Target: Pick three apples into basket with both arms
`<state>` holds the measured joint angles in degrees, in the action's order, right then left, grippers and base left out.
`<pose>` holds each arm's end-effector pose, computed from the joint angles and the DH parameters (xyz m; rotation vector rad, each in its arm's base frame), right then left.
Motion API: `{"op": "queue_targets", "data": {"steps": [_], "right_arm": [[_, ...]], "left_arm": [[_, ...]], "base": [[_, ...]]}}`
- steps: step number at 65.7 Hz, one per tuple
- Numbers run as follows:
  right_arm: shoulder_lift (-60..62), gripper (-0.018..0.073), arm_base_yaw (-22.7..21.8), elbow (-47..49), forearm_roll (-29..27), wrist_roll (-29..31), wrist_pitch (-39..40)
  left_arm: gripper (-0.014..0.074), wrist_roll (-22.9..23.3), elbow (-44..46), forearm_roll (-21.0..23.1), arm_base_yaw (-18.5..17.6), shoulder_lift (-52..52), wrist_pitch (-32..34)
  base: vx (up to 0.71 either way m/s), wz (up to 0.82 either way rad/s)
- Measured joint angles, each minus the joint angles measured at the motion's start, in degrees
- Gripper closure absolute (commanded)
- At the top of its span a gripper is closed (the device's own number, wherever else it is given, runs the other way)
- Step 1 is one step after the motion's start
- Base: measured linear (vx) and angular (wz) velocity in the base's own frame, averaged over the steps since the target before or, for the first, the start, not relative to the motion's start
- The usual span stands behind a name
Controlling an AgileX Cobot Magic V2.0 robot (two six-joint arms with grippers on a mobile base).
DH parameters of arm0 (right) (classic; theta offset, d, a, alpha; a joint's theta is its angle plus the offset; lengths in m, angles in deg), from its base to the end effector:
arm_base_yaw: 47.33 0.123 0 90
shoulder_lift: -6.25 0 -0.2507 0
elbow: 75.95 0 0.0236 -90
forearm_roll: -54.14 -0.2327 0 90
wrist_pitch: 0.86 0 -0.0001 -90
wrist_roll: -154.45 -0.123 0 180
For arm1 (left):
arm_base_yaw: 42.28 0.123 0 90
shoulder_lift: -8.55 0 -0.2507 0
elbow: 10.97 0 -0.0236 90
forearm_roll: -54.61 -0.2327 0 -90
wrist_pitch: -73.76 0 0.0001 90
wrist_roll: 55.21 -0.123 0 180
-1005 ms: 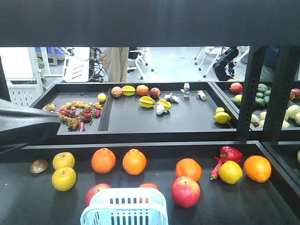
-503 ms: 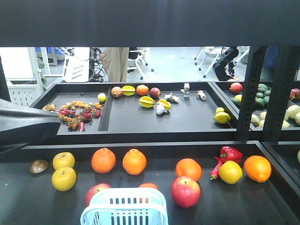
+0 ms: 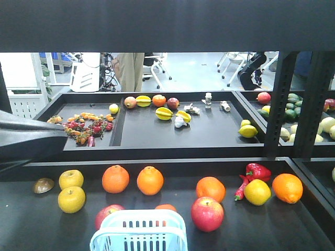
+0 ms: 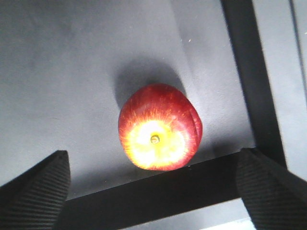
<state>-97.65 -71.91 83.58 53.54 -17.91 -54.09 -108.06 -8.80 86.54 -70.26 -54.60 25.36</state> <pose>0.2466 -0.1117 0.1316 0.4658 3.0638 -0.0053 0.1432 -0.1312 0.4515 1.1253 1.4292 -0.3413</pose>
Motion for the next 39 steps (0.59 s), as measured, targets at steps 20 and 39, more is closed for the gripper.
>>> {"op": "queue_targets", "data": {"steps": [20, 39], "right_arm": [[-5.1, -0.0092, 0.0, 0.0, 0.0, -0.2, 2.4], [-9.8, -0.0088, 0.0, 0.0, 0.0, -0.2, 4.2]], "left_arm": [[0.0603, 0.0, 0.0, 0.0, 0.0, 0.0, 0.0], [0.0603, 0.0, 0.0, 0.0, 0.0, 0.0, 0.0]], "base": [[0.00, 0.00], [0.00, 0.00]]}}
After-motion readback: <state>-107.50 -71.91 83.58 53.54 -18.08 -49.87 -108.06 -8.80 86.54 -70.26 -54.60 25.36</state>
